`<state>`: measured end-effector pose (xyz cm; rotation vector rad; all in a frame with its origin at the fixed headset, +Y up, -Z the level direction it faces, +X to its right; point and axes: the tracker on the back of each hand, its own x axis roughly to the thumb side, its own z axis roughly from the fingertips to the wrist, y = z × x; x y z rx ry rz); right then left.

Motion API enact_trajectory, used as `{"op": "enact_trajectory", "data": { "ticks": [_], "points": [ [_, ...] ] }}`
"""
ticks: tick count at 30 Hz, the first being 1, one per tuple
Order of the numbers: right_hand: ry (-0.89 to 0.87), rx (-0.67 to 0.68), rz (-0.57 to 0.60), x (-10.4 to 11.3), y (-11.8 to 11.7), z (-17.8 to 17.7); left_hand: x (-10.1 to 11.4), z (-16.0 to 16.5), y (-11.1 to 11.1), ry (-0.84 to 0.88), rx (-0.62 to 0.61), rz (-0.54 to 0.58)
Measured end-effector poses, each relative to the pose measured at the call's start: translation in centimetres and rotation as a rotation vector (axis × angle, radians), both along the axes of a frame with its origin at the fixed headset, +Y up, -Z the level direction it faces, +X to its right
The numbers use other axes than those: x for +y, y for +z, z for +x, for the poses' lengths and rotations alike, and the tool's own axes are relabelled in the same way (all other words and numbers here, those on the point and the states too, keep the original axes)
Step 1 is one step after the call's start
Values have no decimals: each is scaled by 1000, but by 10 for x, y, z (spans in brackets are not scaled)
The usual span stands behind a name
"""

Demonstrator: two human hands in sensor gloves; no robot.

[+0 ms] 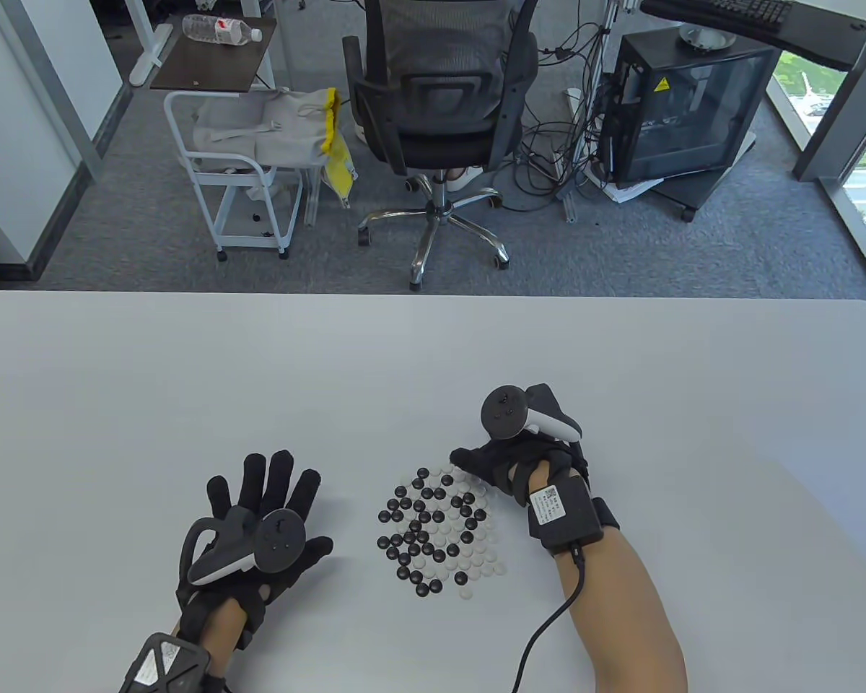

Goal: Go stone sorting task

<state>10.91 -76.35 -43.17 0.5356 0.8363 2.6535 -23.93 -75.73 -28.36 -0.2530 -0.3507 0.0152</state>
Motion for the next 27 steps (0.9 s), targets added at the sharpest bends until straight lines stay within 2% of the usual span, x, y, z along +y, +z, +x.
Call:
{"op": "enact_trajectory", "data": {
  "ticks": [7,16,21,24,27],
  "points": [
    [138,-212,-29,8,-2,77,-2,0,-1,-1,12,-9],
    [226,-459,-54,12,20,175,-2,-1,-1,0,18,-3],
    [221,-519,-84,13,29,195,-3,0,-2,3,17,-1],
    [224,-469,-50,22,29,187,-3,0,-2,2,17,2],
    [162,-336,-38,38,31,160,-3,-1,-2,4,19,4]
  ]
}}
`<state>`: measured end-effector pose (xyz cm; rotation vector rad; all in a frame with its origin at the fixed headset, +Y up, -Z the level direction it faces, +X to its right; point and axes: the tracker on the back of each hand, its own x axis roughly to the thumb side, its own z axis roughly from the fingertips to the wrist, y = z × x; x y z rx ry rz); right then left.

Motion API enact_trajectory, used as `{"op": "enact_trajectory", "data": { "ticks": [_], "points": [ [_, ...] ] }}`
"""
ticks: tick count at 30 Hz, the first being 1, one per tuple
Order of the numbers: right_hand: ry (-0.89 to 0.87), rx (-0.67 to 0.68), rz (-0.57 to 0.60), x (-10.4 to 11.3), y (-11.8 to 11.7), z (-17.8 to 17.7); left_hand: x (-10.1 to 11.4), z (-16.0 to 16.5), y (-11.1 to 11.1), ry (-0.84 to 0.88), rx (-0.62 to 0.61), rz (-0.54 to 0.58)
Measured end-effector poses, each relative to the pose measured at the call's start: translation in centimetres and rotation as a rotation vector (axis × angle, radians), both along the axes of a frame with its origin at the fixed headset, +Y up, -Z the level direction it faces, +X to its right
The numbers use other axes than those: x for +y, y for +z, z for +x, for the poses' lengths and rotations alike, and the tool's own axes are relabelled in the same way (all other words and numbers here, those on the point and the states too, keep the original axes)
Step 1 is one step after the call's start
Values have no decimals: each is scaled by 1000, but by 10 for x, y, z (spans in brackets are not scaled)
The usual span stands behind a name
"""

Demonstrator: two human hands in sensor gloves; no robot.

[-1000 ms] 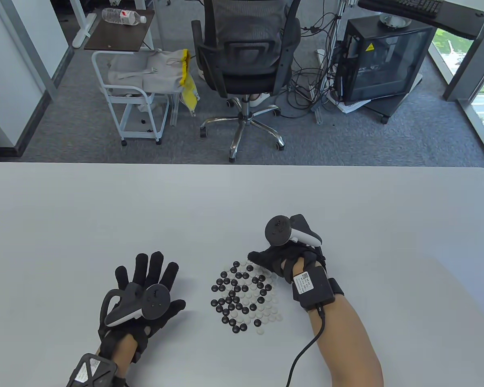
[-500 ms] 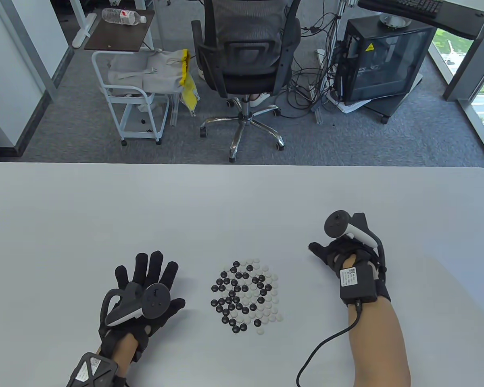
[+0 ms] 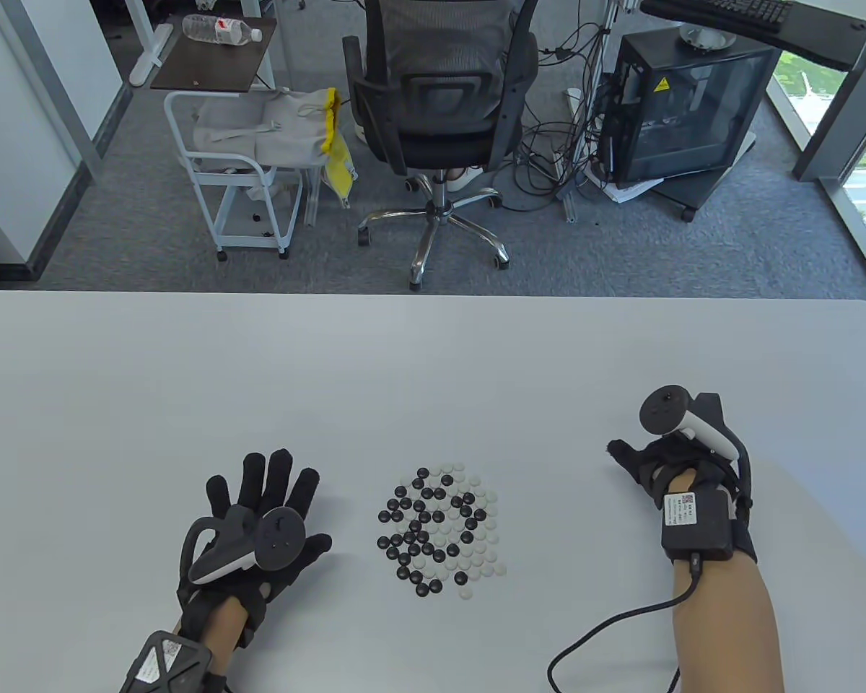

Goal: Go stone sorting task

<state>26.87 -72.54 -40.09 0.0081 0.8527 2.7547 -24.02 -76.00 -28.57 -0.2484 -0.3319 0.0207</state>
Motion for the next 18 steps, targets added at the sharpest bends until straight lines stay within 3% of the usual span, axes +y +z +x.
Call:
{"op": "enact_trajectory", "data": {
  "ticks": [2,6,13,18],
  "points": [
    [-20,77,-4,6,4,-19,0,0,0,2,1,-1],
    [41,365,-67,11,30,-82,-1,-1,0,2,3,-6],
    [-14,688,-179,-11,84,-159,-1,-1,-1,3,2,-1],
    [-62,796,-187,-24,105,-186,-1,-1,-1,2,2,2]
  ]
}}
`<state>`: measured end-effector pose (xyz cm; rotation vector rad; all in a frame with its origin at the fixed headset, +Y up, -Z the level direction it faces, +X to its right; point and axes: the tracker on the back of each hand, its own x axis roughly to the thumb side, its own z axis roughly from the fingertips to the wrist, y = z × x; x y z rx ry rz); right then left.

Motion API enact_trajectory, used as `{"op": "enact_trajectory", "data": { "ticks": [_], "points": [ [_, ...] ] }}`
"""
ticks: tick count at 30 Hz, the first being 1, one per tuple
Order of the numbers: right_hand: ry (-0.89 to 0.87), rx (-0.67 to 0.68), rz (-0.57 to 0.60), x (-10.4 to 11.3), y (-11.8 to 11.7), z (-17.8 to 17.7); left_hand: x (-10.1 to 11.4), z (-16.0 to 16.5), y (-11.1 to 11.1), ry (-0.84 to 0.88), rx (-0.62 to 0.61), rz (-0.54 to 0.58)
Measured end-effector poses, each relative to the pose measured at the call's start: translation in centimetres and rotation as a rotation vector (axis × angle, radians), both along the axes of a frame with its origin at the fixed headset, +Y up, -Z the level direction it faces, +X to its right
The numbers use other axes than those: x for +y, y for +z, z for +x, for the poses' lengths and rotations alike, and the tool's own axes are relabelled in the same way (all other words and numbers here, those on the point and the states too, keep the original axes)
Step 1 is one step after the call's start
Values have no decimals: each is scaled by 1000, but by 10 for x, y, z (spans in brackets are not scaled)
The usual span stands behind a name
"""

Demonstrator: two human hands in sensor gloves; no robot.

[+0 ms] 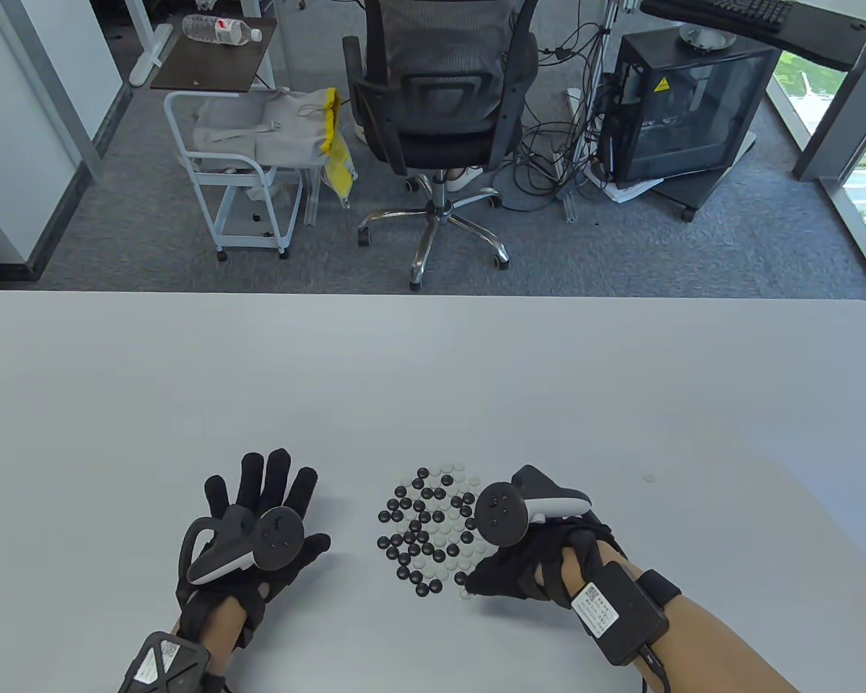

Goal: Go stone sorting task

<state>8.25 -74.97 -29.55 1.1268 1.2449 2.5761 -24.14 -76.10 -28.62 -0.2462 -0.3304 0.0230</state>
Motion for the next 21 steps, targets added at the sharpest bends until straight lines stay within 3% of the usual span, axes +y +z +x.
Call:
{"op": "enact_trajectory", "data": {
  "ticks": [6,12,17,21],
  "points": [
    [34,44,2,-15,11,-2,-2,2,0,-13,-4,-3],
    [96,0,57,-9,14,40,-2,1,0,-13,0,-3],
    [251,-237,133,-4,-5,126,0,-2,-1,-5,13,2],
    [245,-502,92,-8,-29,189,0,-3,-1,0,22,2]
  ]
}}
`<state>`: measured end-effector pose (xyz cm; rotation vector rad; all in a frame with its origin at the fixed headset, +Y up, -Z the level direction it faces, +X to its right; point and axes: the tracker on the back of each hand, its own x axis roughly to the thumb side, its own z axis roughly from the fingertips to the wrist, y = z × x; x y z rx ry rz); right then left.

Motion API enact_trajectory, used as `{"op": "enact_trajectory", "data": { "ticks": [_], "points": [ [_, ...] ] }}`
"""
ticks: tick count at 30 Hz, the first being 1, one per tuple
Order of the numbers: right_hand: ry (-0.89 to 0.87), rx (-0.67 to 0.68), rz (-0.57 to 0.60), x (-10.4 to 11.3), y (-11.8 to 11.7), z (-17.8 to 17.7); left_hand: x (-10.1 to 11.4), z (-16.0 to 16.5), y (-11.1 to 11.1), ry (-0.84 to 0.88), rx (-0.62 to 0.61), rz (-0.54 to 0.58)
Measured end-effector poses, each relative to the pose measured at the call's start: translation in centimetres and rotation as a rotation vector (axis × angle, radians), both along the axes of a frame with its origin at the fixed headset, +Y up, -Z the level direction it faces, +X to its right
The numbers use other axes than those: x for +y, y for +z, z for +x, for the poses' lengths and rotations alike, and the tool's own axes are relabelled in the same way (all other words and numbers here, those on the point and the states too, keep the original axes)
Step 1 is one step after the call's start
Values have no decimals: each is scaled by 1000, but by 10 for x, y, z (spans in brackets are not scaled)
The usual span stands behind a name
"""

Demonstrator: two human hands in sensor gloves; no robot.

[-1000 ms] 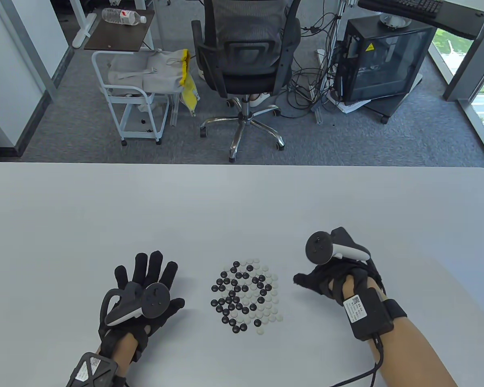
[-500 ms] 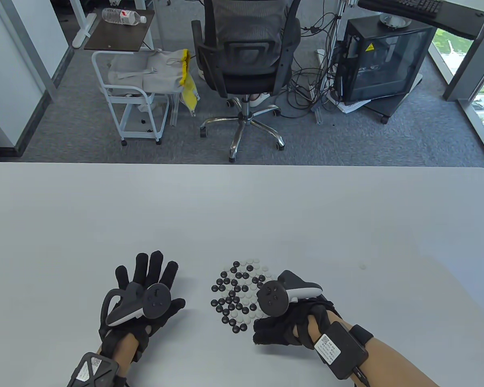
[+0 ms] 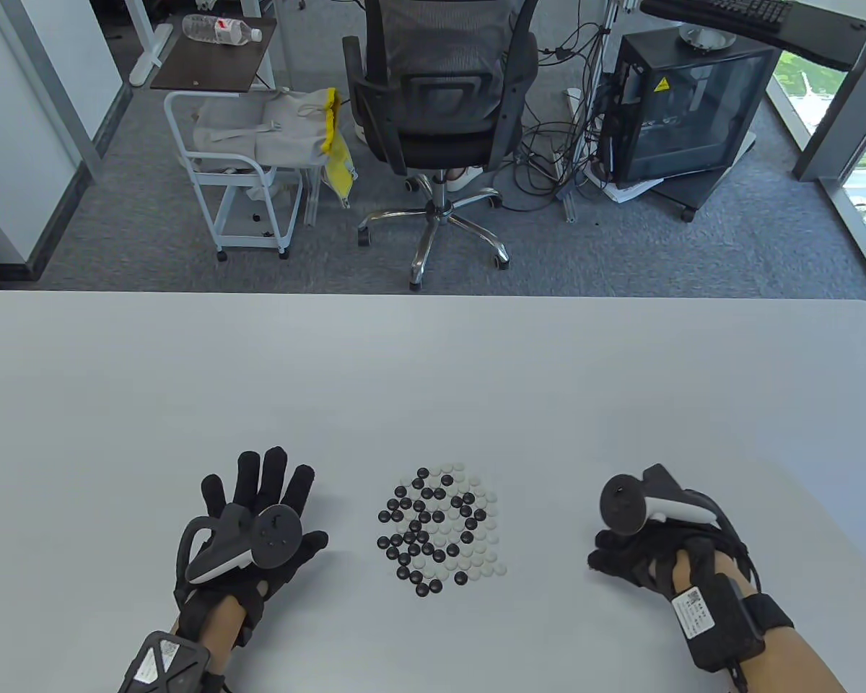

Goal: Go stone sorting task

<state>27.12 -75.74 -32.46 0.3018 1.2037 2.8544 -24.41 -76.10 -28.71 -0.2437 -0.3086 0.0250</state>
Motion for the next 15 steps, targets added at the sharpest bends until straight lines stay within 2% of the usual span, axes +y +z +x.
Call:
{"op": "enact_trajectory", "data": {
  "ticks": [3,6,15],
  "points": [
    [-34,-175,46,-1,-21,34,0,-1,0,1,4,-1],
    [-134,-319,48,-5,-35,51,-2,-1,-1,-6,4,-10],
    [-153,-399,77,-2,-47,62,-6,-2,-4,-9,8,-30]
  ]
}}
